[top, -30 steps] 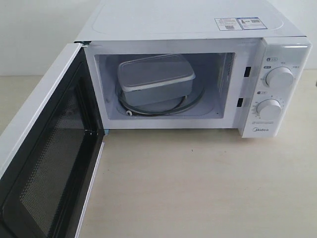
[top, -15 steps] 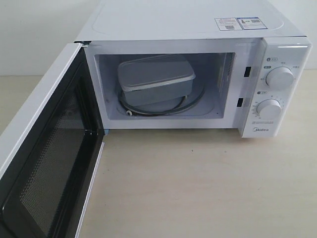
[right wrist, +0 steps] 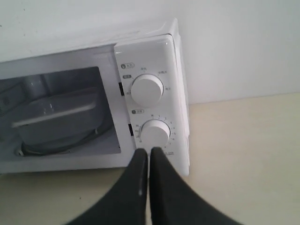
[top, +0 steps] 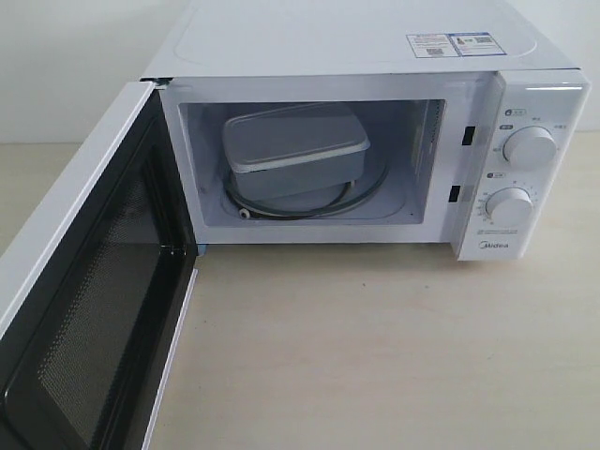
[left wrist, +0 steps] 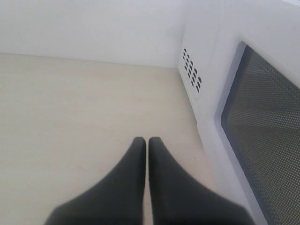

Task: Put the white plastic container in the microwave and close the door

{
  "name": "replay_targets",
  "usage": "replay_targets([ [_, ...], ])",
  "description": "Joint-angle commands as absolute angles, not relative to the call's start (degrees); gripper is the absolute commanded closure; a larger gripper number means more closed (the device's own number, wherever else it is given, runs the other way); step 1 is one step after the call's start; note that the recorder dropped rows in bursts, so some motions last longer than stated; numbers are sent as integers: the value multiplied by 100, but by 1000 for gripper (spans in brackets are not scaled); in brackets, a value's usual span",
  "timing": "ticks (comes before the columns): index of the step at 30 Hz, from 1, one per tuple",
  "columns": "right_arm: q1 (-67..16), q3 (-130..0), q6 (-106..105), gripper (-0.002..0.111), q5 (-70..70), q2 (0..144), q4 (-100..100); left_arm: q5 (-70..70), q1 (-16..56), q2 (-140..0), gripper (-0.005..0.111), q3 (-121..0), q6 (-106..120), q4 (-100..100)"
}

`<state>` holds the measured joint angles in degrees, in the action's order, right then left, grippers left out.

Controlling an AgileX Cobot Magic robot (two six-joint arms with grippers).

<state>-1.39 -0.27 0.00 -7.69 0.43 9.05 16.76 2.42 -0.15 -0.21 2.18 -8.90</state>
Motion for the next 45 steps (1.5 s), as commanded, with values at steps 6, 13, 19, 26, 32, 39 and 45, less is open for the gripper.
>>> replay_targets([
  [6,-115,0,72,107,-1572,0,389,1672,234,0,102,0,187,-910],
  [13,-115,0,-206,107,-1876,0,389,1672,234,0,102,0,187,-910],
  [19,-115,0,-183,107,-1865,0,389,1672,234,0,102,0,187,-910],
  [26,-115,0,-183,107,-1865,0,389,1672,234,0,102,0,187,-910],
  [32,-115,0,-171,107,-1865,0,389,1672,234,0,102,0,187,-910],
  [39,-115,0,-171,107,-1865,0,389,1672,234,0,102,0,187,-910],
  [45,-115,0,-149,107,-1779,0,389,1672,234,0,102,0,187,-910],
])
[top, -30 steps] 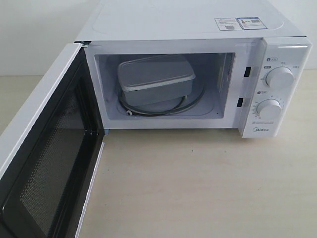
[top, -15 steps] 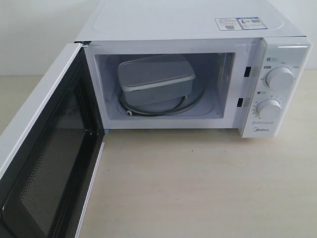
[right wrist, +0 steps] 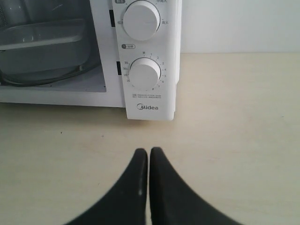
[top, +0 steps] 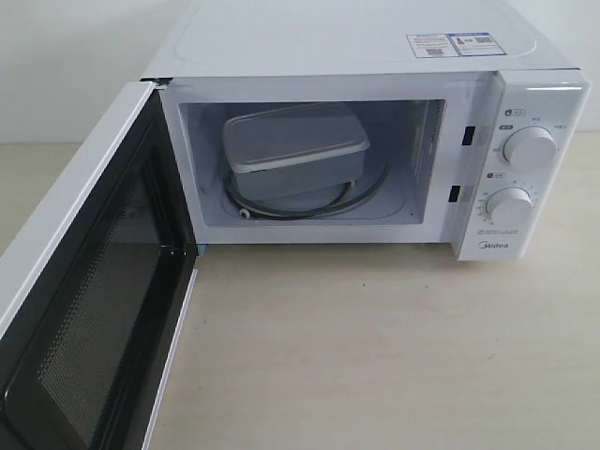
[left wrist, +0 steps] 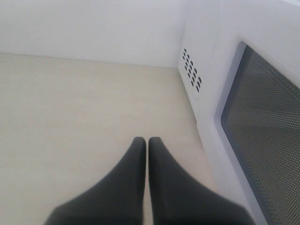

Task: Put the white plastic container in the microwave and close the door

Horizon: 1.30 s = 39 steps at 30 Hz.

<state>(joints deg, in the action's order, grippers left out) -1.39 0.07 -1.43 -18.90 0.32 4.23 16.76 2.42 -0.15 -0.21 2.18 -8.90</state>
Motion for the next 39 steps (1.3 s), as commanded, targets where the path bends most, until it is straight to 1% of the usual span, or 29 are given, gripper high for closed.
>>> replay_targets([
  [1,-115,0,-148,107,-1790,0,389,1672,234,0,102,0,187,-910],
  [12,-115,0,-148,107,-1828,0,389,1672,234,0,102,0,187,-910],
  [15,-115,0,-148,107,-1828,0,389,1397,234,0,102,0,187,-910],
  [17,-115,0,-148,107,-1828,0,389,569,234,0,102,0,187,-950],
  [18,-115,0,-148,107,-1828,0,389,-556,234,0,102,0,53,-1075],
  [20,-115,0,-148,107,-1828,0,389,-2171,234,0,102,-17,-415,-1312],
  [21,-115,0,-148,107,-1828,0,389,-2413,234,0,102,-180,-430,-1312],
  [23,-115,0,-148,107,-1828,0,389,-1819,234,0,102,-1066,-60,-1226],
  [25,-115,0,-148,107,-1839,0,389,-420,234,-429,102,-2377,1118,-1090],
  [27,-115,0,-148,107,-1839,0,389,981,234,-1223,102,-3675,1597,-1090],
  [29,-115,0,-138,107,-1837,0,389,2745,234,-2173,102,-4763,1609,-1090],
  [31,-115,0,-138,107,-1837,0,389,4300,234,-3005,102,-5588,1609,-1090],
  [32,-115,0,-138,107,-1837,0,389,4828,234,-3350,102,-5848,1609,-1100],
  [34,-115,0,-138,107,-1837,0,389,5113,234,-3785,102,-6066,1609,-1164],
  [39,-115,0,-138,107,-1837,0,389,4610,234,-4286,102,-6092,1625,-1182],
])
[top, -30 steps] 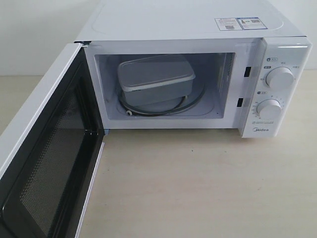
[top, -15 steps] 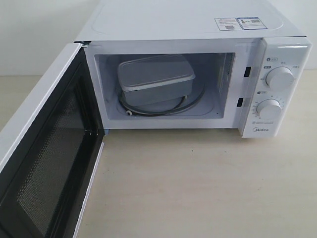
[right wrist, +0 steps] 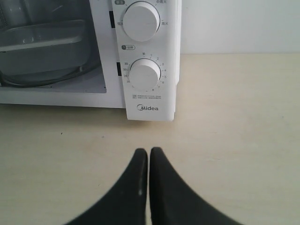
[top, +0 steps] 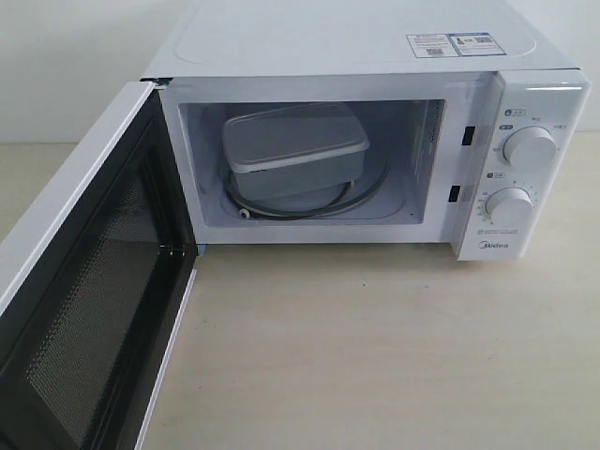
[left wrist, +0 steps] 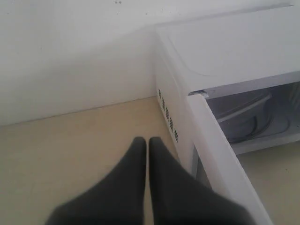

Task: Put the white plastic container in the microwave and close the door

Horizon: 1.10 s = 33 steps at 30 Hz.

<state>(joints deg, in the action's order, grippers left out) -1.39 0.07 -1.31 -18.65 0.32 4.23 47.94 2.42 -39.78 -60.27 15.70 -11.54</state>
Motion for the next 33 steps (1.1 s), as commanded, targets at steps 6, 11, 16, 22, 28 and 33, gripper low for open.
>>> replay_targets([
  [6,-115,0,-138,107,-1837,0,389,5256,234,-4793,102,-6067,1626,-1152],
  [11,-115,0,-138,107,-1837,0,389,6098,234,-5415,102,-6068,1626,-1552],
  [16,-115,0,-138,107,-1837,0,389,6881,256,-6097,102,-6068,2026,-2077],
  [22,-115,0,-138,107,-1837,0,389,6860,521,-6533,102,-6068,2322,-2514],
  [28,-115,0,-138,107,-1837,0,389,6789,1317,-6921,102,-6068,2677,-3066],
  [33,-115,0,-138,107,-1837,0,389,6233,1990,-7310,102,-6068,2677,-3108],
])
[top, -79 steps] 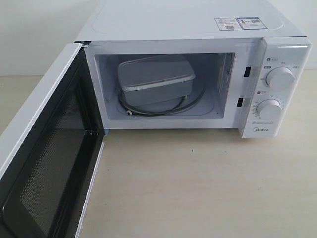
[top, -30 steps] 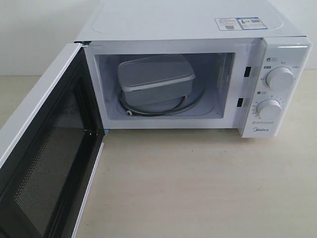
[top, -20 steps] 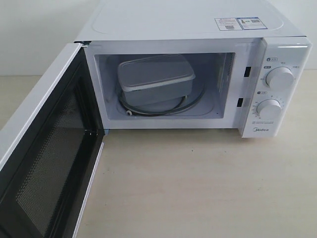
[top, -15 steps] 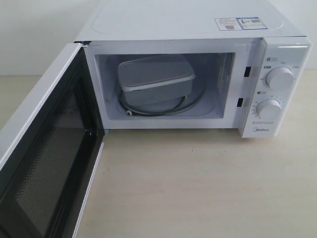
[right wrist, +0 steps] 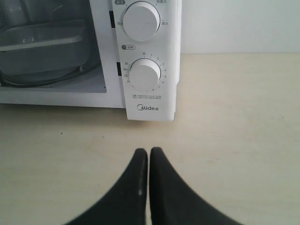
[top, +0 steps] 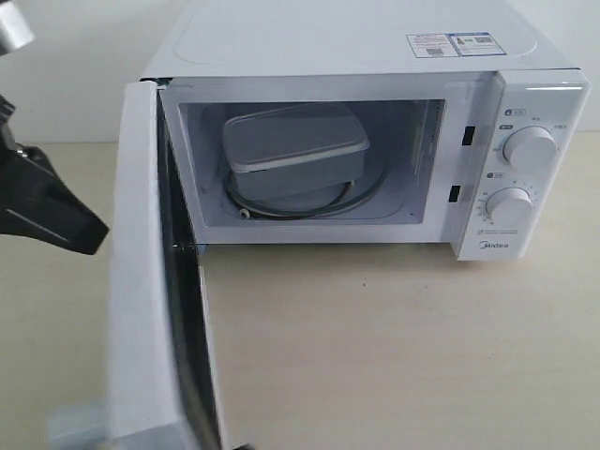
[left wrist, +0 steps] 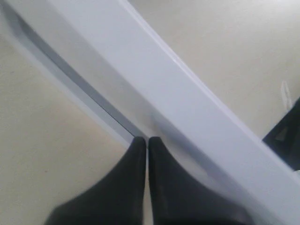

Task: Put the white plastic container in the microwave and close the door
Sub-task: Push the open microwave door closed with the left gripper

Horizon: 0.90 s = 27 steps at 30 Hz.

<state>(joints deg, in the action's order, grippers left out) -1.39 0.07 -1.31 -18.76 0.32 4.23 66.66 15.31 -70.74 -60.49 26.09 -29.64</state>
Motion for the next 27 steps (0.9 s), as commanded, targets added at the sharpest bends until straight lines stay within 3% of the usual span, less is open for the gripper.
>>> replay_targets([
  [1,-115,0,-138,107,-1837,0,389,6057,2111,-7371,102,-6068,2677,-3108],
  [10,-115,0,-138,107,-1837,0,389,4591,2784,-7847,102,-6068,4119,-4452],
  [27,-115,0,-139,107,-1826,0,413,2449,2856,-8435,102,-6068,4503,-4931],
])
